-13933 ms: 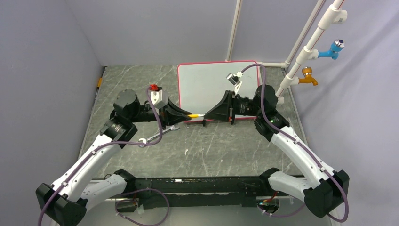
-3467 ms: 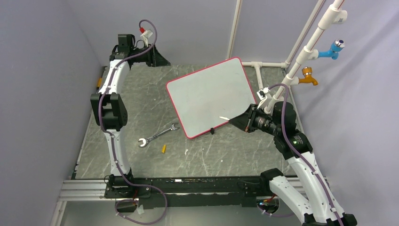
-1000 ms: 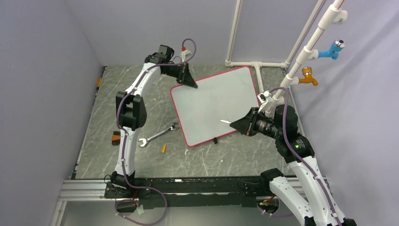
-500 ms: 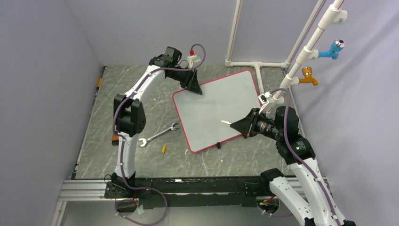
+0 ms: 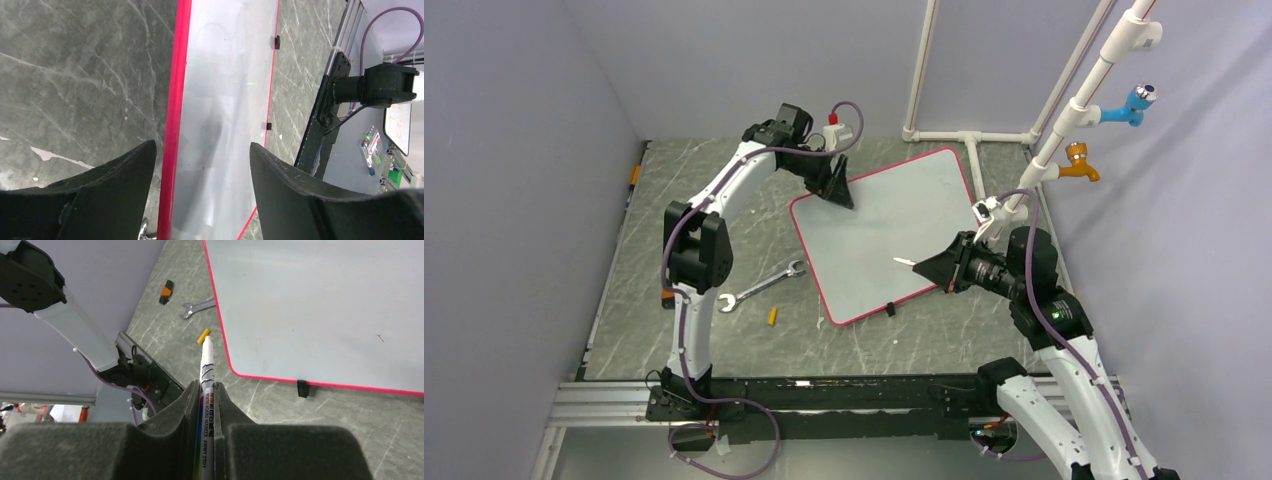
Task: Write a sentence on the whiteboard
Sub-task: Hold the whiteboard at the center of the board.
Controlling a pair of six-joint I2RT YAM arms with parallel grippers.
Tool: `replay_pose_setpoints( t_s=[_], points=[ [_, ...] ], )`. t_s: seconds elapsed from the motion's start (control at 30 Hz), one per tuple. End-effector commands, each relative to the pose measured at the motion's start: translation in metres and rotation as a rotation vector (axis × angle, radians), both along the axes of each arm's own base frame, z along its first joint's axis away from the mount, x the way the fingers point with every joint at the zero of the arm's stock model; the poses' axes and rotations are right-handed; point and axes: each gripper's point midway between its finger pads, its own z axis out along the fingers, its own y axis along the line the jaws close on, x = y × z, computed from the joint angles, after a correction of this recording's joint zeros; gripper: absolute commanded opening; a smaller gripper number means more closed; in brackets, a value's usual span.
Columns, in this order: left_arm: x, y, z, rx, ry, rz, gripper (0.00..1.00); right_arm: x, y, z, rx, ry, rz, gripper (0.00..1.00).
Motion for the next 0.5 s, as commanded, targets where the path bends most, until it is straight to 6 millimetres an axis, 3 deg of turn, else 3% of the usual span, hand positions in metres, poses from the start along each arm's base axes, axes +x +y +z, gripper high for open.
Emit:
replay_pose_setpoints(
  t_s=[0.0,0.1,0.23,0.47],
  points=[
    [0.006,0.005,0.055,-0.042,-0.122,0.045,0.72,-0.001,0.001,0.003,0.011,-0.018,0.007,0.0],
    [0.01,0.014,0.065,-0.054,-0.129,0.06,0.65,-0.001,0.002,0.002,0.011,-0.017,0.013,0.0],
    [0.014,0.03,0.059,-0.041,-0.087,0.081,0.59,0.0,0.002,0.002,0.012,-0.022,0.016,0.0],
    [0.001,0.028,0.047,-0.067,-0.043,0.052,0.52,0.007,0.008,-0.007,0.025,-0.001,0.033,0.0]
  ],
)
